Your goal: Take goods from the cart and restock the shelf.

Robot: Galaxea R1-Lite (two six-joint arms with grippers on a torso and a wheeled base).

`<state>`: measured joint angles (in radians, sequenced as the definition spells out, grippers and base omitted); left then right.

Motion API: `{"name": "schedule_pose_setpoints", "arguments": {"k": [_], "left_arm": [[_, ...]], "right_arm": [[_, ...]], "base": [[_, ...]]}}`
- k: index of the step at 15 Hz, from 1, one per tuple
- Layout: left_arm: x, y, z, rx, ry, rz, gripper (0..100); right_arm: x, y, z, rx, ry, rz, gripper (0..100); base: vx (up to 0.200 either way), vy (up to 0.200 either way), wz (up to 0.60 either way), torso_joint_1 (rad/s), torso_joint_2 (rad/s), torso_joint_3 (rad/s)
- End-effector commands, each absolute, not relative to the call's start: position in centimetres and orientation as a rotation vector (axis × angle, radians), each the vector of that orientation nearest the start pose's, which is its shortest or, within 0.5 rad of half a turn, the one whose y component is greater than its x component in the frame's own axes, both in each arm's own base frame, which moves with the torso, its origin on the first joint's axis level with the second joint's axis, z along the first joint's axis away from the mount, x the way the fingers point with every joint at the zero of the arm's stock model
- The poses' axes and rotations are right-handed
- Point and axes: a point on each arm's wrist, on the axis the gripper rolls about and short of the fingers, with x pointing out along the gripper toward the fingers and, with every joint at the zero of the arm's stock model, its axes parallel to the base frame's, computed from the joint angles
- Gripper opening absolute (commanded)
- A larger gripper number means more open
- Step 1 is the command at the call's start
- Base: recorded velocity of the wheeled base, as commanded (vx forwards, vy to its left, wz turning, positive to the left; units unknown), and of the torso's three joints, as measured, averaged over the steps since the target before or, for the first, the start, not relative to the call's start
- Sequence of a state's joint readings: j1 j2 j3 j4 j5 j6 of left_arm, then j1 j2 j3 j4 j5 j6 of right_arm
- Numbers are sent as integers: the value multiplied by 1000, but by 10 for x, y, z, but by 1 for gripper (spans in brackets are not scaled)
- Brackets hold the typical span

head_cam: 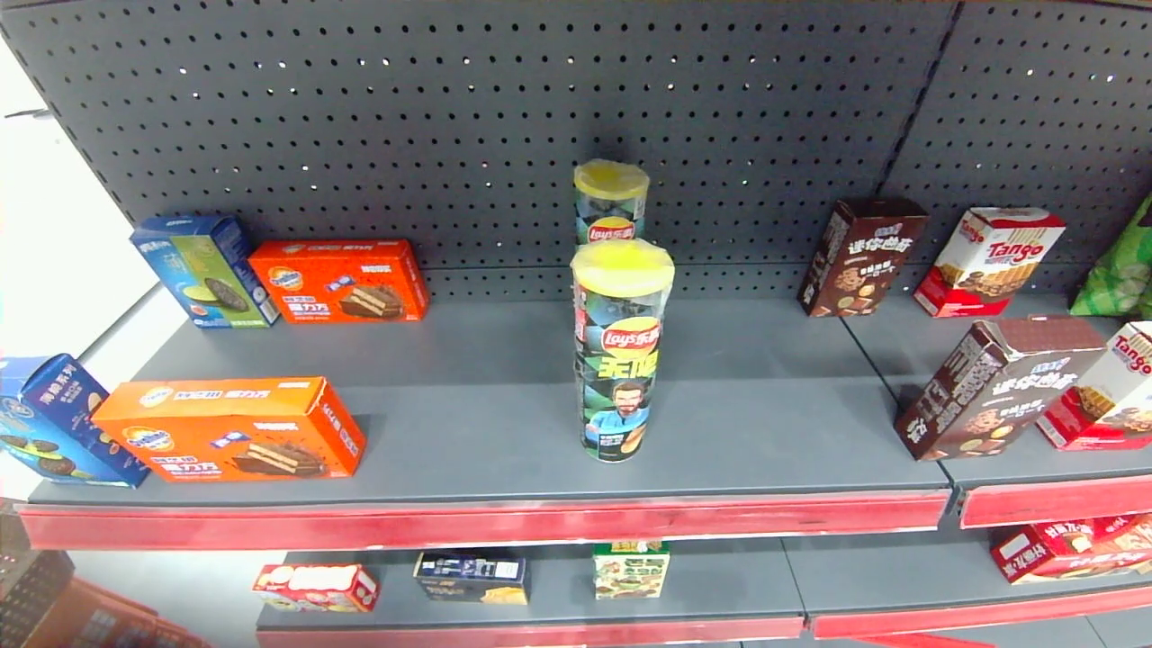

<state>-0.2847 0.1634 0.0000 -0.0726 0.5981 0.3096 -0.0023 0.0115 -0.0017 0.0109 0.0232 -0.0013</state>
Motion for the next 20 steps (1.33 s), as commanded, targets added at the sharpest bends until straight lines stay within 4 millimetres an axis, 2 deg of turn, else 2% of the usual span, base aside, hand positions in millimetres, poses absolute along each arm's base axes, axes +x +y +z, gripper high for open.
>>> {"name": "schedule_pose_setpoints", "arguments": {"k": [1,3,5,11,15,17,19,20], "left_arm": [[-9,14,86,326,171,425,100],[-15,14,85,298,123,500,100],[-19,14,84,245,67,486,100],[-16,8,84,201,30,134,100],[-16,4,78,84,62,-147,100],[-17,2,78,79,106,-168,100],[-18,0,78,84,102,-61,100],[-22,-1,77,82,44,-16,100]], "right_arm": [[-22,1,75,0,15,21,100],[-22,1,76,-1,8,23,100],[-22,1,75,-1,9,26,100],[-22,1,75,-1,9,26,100],[-22,1,75,-1,9,26,100],[-22,1,75,-1,9,26,100],[-22,1,75,-1,9,26,100],[-22,1,75,-1,9,25,100]], "base": [[0,0,0,0,0,0],[0,0,0,0,0,0],[0,0,0,0,0,0],[0,0,0,0,0,0],[0,0,0,0,0,0],[0,0,0,0,0,0],[0,0,0,0,0,0],[0,0,0,0,0,0]]}}
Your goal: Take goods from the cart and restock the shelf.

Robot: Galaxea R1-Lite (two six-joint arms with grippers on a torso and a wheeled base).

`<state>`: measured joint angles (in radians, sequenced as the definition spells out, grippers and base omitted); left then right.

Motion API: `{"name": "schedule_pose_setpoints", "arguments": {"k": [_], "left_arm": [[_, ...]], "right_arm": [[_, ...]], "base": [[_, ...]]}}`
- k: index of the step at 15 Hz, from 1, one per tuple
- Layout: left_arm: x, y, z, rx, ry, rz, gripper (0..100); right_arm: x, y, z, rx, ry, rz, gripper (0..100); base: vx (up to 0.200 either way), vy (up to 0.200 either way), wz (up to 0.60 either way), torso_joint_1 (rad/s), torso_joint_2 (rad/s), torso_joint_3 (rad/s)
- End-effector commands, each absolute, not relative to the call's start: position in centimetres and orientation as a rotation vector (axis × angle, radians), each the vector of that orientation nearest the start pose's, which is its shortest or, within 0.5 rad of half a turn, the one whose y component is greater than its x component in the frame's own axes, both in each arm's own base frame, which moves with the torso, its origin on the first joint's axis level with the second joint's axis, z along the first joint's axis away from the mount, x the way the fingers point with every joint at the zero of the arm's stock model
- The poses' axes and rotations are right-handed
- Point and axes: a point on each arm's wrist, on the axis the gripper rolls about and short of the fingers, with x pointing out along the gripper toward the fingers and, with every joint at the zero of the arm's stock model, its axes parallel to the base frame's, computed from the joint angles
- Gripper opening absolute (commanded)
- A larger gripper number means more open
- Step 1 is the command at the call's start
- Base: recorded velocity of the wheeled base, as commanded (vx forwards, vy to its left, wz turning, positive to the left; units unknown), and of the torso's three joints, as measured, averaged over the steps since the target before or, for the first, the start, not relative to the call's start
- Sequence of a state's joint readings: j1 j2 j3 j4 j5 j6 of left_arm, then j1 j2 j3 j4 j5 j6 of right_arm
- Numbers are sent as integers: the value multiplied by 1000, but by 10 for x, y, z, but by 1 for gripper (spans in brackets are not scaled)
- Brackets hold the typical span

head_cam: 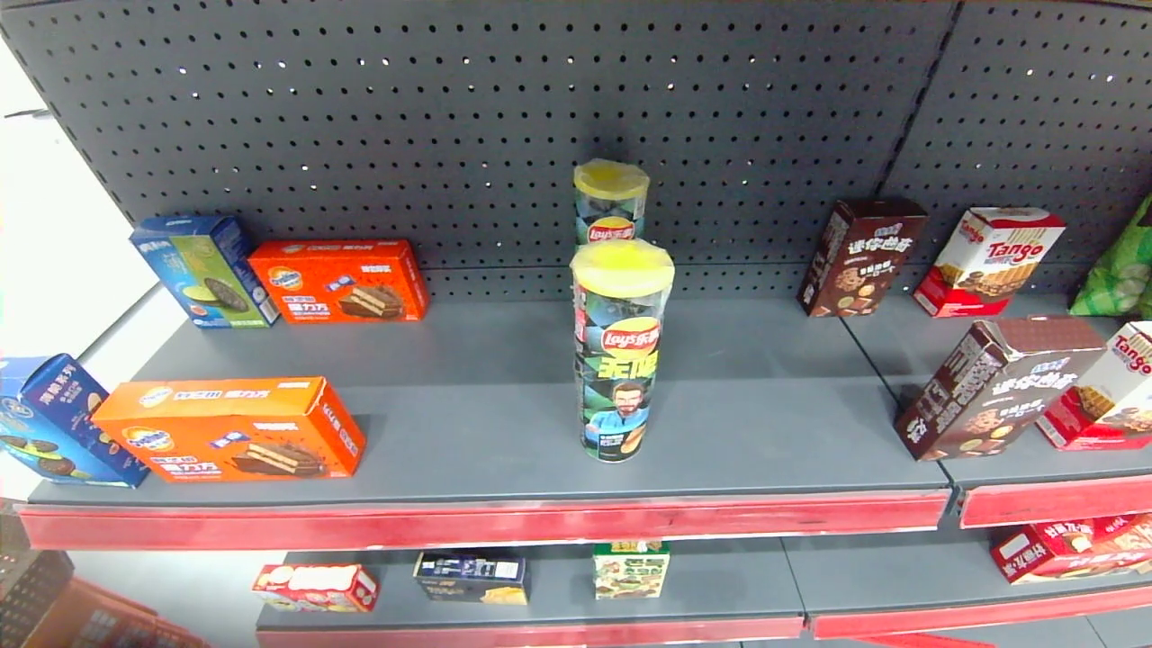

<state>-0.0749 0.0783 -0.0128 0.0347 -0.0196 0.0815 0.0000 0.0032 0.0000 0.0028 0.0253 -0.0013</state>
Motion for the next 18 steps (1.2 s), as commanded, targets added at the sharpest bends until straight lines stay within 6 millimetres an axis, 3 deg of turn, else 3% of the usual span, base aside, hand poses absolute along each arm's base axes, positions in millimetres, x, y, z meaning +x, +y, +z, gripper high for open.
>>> {"name": "schedule_pose_setpoints", "arguments": {"k": [1,18], "left_arm": [[-23,-1,75,87,11,-37,100],[-23,-1,76,52,-2,-31,100]], "right_arm": [[-22,1,75,-1,9,26,100],[-22,1,75,0,8,25,100]], "base": [[0,0,0,0,0,0],[0,0,0,0,0,0]]}}
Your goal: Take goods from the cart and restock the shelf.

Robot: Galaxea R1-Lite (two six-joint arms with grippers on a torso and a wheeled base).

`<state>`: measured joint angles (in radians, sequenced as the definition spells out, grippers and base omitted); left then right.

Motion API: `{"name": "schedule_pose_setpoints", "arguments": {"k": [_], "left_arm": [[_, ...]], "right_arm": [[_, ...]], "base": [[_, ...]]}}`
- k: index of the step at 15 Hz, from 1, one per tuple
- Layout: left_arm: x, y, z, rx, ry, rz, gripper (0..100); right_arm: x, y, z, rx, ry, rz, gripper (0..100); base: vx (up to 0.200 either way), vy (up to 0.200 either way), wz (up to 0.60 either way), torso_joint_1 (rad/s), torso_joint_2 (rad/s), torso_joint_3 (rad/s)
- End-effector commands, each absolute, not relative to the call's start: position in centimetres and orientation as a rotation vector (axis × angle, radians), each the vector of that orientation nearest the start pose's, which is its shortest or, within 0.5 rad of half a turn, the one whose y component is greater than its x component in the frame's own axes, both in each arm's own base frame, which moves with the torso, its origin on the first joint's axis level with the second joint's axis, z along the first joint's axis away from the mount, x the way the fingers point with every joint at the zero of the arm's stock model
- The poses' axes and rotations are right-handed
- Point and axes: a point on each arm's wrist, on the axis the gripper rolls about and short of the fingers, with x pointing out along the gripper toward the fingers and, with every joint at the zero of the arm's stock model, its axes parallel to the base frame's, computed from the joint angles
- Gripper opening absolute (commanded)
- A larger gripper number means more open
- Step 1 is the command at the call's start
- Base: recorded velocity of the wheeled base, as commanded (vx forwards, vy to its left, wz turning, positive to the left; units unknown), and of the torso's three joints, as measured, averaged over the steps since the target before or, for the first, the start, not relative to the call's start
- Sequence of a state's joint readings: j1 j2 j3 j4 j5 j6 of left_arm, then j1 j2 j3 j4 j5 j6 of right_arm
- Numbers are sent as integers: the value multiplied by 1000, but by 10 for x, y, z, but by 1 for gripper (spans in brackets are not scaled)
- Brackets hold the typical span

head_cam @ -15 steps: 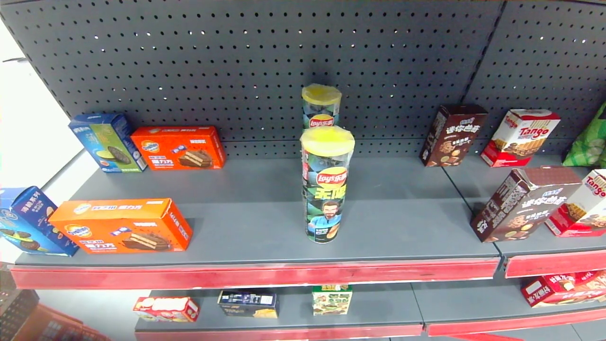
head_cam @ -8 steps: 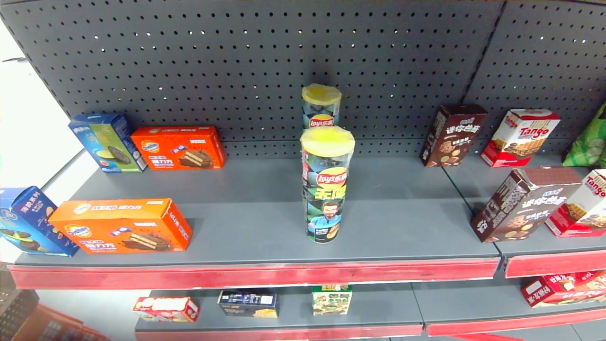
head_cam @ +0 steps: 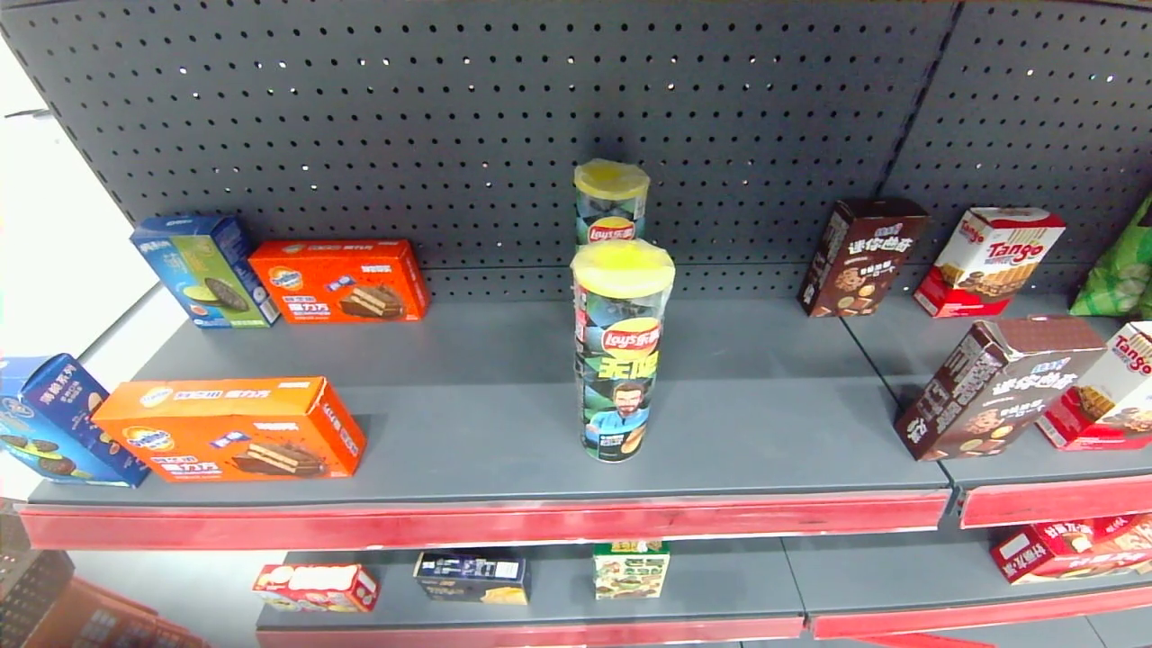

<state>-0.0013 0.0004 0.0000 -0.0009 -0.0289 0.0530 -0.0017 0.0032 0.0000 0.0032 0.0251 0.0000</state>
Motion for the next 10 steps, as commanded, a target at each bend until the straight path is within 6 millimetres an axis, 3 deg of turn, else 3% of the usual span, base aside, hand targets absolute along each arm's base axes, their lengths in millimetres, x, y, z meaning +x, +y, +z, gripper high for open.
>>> {"name": "schedule_pose_setpoints", "arguments": {"k": [1,10], "left_arm": [[-23,-1,76,54,-2,-31,100],[-23,1,76,75,-2,32,100]], "right_arm": [[-22,1,75,0,8,23,100],[-23,-1,75,3,9,-52,100]], "base": [[0,0,0,0,0,0],[0,0,0,0,0,0]]}}
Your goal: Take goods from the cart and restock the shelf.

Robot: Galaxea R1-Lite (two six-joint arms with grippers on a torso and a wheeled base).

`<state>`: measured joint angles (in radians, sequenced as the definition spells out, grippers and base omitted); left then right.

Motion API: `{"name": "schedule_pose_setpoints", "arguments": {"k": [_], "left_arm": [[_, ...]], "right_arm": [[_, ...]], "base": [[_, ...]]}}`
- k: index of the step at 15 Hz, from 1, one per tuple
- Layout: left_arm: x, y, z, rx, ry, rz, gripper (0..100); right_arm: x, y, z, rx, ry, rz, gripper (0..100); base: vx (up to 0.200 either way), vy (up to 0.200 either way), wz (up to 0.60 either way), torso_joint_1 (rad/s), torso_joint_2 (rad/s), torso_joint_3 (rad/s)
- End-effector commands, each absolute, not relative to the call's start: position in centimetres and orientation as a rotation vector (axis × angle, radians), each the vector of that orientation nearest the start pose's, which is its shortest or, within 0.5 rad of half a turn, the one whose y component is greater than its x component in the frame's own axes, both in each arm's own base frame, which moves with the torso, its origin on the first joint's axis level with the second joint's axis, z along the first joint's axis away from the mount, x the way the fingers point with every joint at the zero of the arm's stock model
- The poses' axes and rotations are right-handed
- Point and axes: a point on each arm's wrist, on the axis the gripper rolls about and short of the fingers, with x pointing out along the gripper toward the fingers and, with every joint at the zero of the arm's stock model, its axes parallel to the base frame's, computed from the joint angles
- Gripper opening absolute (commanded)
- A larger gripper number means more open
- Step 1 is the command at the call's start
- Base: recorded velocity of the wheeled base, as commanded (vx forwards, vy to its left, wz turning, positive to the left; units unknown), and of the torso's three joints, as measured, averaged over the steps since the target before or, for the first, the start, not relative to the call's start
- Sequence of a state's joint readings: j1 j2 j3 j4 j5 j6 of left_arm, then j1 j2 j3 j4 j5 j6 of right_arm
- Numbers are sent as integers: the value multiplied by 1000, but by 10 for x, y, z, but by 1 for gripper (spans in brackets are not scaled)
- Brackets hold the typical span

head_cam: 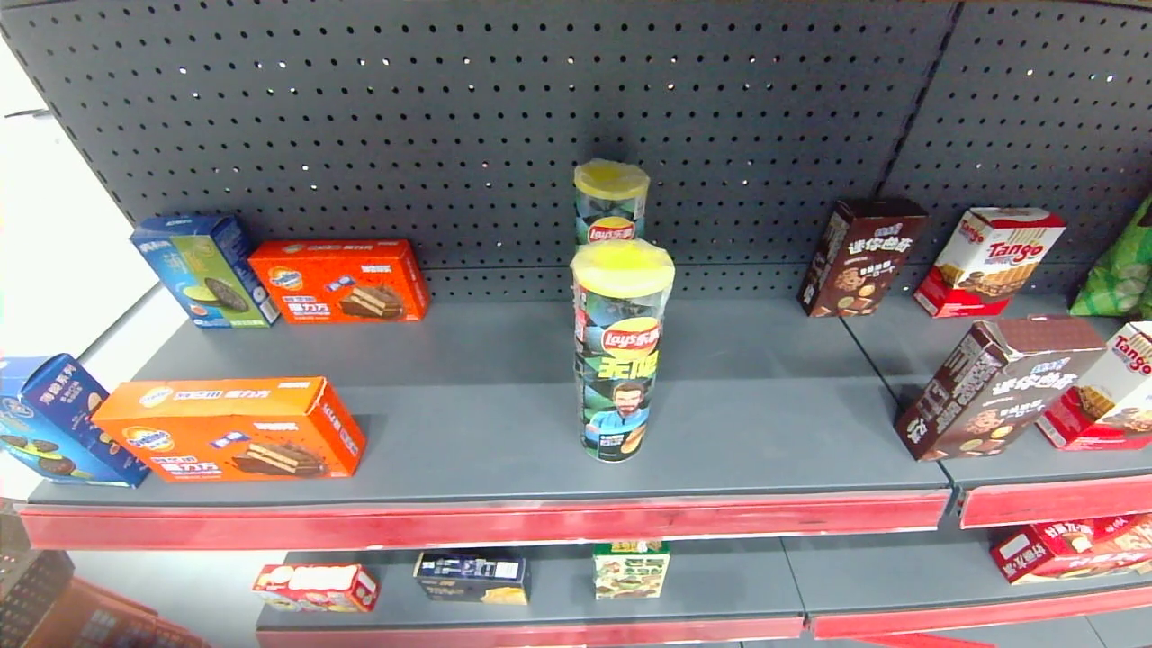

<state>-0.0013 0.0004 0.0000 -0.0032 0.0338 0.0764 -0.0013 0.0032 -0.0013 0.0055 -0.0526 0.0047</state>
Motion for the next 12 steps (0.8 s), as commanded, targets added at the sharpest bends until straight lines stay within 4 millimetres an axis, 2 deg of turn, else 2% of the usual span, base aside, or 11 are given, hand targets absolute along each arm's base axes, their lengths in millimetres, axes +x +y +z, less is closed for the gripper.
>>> {"name": "schedule_pose_setpoints", "arguments": {"k": [1,12], "left_arm": [[-23,1,76,75,-2,32,100],[-23,-1,76,75,-3,-34,100]], "right_arm": [[-23,-1,76,-3,8,-44,100],[-23,-1,76,-3,8,-44,100]], "base": [[0,0,0,0,0,0],[0,0,0,0,0,0]]}}
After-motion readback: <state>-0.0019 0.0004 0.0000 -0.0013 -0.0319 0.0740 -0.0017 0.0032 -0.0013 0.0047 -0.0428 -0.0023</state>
